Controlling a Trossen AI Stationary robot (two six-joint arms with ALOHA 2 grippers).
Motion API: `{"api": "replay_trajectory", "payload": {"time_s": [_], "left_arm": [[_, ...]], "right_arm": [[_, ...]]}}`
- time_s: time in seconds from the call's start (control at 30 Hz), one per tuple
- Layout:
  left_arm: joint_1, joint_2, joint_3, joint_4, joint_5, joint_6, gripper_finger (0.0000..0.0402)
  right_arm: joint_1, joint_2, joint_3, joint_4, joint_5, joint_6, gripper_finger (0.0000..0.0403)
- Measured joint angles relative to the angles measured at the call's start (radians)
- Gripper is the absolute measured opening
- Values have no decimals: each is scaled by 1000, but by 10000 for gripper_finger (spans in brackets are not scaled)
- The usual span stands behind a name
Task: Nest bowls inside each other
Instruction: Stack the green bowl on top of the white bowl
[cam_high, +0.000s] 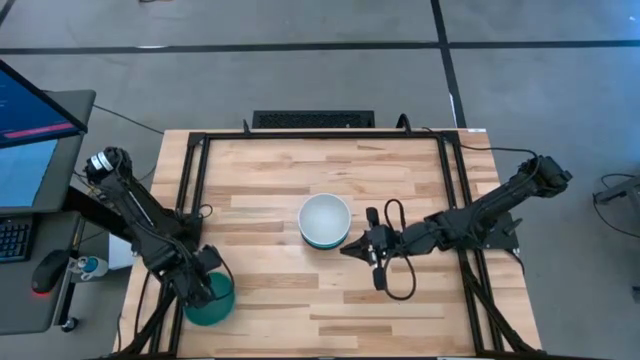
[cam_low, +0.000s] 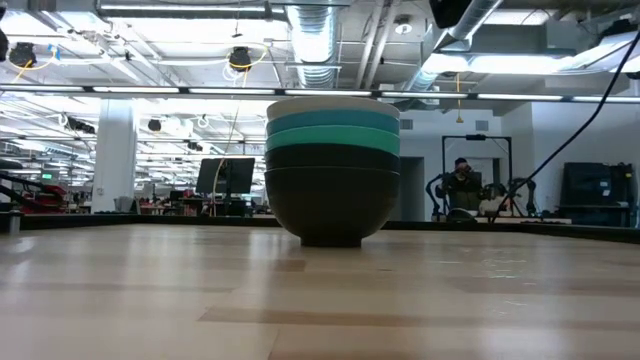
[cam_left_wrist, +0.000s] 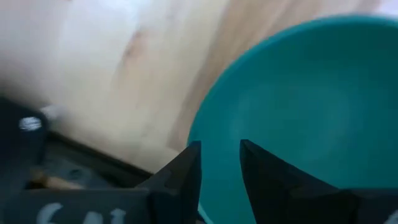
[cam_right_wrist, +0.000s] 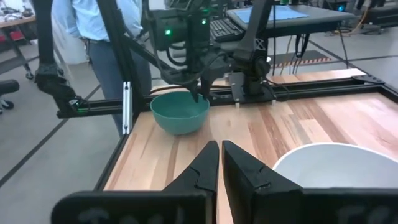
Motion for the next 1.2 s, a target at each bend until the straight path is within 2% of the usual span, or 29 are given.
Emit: {"api": "replay_trajectory", "payload": {"time_s": [0.4, 0.63, 0.77, 0.97, 1.2], "left_arm": [[5, -12, 25, -13, -11, -8, 103], [27, -12, 58, -149, -50, 7, 103], [37, -12, 58, -172, -83, 19, 103], [37, -12, 39, -166, -87, 39, 103], [37, -12, -28, -79, -66, 32, 103]], "right_arm": [[-4, 0, 0, -1, 0, 7, 44], [-20, 0, 0, -7, -2, 1, 44], [-23, 0, 0, -8, -2, 0, 44], [-22, 0, 0, -8, -3, 0, 44], [-21, 0, 0, -7, -4, 6, 44]]}}
